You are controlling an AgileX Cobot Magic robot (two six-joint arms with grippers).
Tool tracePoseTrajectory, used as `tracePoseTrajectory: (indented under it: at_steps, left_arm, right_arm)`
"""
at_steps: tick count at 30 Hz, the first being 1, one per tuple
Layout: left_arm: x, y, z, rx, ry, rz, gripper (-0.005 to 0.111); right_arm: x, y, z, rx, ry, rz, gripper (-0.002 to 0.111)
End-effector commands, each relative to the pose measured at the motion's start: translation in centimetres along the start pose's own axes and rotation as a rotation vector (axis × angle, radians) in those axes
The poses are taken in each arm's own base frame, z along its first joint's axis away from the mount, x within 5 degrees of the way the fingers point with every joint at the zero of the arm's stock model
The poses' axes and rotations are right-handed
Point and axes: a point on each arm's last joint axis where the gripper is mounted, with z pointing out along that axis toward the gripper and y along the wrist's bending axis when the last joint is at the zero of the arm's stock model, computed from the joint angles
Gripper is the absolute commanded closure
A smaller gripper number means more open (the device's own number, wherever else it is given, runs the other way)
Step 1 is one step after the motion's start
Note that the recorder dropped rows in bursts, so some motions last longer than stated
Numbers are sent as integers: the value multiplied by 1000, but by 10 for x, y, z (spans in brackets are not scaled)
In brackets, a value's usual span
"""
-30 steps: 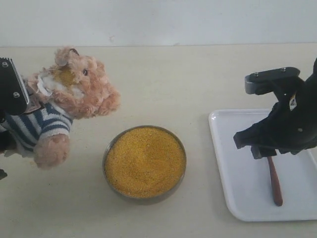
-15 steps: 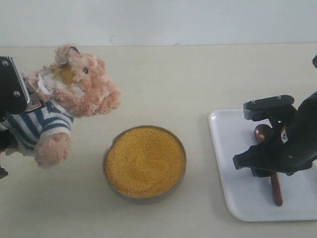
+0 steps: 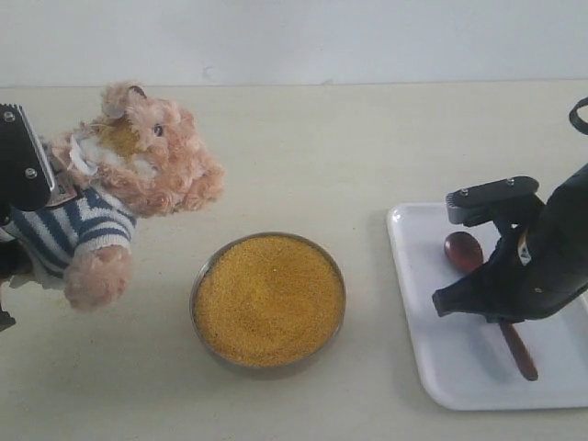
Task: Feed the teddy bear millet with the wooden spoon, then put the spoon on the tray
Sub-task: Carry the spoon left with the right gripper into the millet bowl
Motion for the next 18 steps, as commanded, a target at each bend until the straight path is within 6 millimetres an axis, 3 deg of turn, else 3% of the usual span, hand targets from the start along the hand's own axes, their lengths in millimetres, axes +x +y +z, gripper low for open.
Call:
tracePoseTrajectory:
  at_steps: [1,5,10,12,13,18]
  left_arm:
    - [-2,0,-1,-14,-26,-8,103]
    - [-2,0,-1,-17,-28,-5,103]
    - [-2,1,-1,-19,-26,0,103]
    - [-1,1,0,-21,-16,14,103]
    - [-1,0,3,-11,1,20,103]
    - [-1,-2,14,25,38,23,103]
  right_arm:
    - [-12,1,-41,30,-84,-116,109]
    - [-24,21,-92,115,-185,-362,109]
    - [-18,72,-137,243,-243,-696,109]
    - [-12,92,-143,319,-276,-857,109]
    - [-3,113,-144,399,-314,-1012,109]
    - [12,151,-135,659,-343,-1272,109]
